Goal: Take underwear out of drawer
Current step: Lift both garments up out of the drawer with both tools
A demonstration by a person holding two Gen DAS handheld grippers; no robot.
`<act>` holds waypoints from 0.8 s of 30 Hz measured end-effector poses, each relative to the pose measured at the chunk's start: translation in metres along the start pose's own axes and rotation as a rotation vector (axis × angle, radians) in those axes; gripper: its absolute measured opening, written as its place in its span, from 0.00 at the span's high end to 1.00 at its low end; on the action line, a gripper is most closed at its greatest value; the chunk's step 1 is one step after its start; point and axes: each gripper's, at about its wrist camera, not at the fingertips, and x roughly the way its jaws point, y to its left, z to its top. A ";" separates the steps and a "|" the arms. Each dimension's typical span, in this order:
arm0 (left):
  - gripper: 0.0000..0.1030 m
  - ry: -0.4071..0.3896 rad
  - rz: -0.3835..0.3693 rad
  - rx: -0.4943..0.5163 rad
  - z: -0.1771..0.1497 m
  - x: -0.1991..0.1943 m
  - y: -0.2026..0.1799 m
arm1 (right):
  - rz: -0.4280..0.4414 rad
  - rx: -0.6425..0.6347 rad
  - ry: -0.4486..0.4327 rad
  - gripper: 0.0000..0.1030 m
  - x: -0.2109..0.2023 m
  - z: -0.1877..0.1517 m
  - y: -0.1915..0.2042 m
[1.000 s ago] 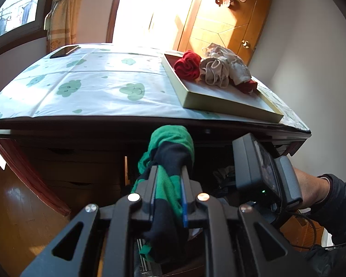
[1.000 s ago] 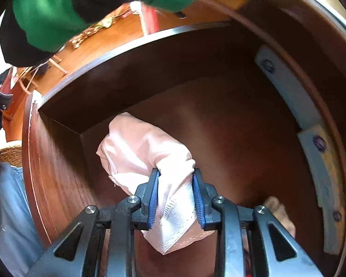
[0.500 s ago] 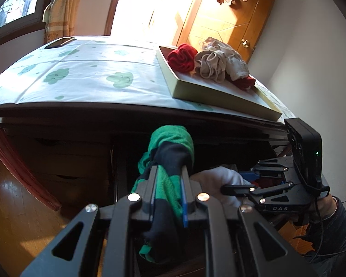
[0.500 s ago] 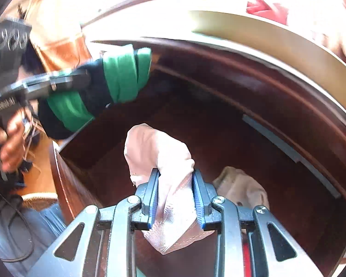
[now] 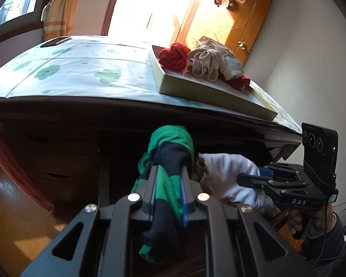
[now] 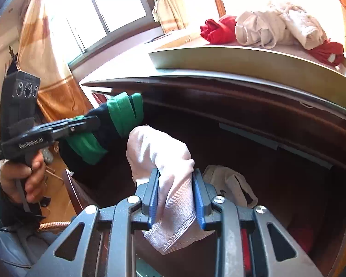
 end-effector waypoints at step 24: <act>0.86 -0.082 0.094 0.110 -0.009 -0.007 -0.028 | 0.050 0.104 -0.174 0.72 -0.038 -0.014 -0.023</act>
